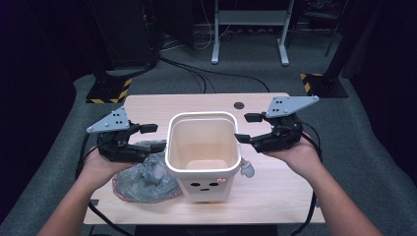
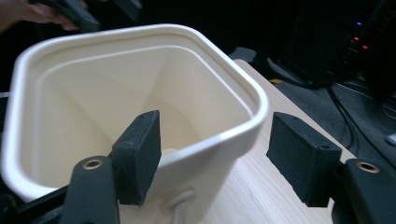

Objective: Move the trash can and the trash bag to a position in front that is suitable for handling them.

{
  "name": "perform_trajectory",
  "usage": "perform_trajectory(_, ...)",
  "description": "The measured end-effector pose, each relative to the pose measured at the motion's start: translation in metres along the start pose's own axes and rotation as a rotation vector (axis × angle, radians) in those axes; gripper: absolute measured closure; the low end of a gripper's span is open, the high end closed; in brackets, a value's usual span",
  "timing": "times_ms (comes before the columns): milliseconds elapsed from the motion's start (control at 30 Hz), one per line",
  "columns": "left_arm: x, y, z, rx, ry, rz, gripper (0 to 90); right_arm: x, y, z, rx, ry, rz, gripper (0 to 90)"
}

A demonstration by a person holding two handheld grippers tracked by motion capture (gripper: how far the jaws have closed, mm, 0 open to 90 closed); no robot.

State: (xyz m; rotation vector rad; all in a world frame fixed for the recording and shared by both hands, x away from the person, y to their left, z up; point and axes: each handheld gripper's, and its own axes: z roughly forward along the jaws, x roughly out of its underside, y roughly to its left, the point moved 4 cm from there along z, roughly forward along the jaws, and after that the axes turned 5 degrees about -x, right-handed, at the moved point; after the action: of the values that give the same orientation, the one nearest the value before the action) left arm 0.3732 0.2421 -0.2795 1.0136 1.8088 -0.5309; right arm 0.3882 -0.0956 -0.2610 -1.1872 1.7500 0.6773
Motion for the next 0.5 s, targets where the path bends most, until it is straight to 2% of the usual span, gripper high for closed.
perform_trajectory(267, -0.002, 0.019, 0.009, -0.043, -0.019, -0.041, 34.0, -0.006, 0.029, -0.003, -0.128, -0.032, -0.032, 38.4)
perform_trajectory(367, -0.001, 0.023, 0.014, -0.063, -0.012, -0.032, 33.7, -0.007, 0.041, -0.002, -0.18, -0.024, -0.056, 38.3)
perform_trajectory(500, 0.0, 0.028, 0.02, -0.078, -0.013, -0.045, 32.9, -0.008, 0.059, -0.001, -0.238, -0.006, -0.099, 37.6)
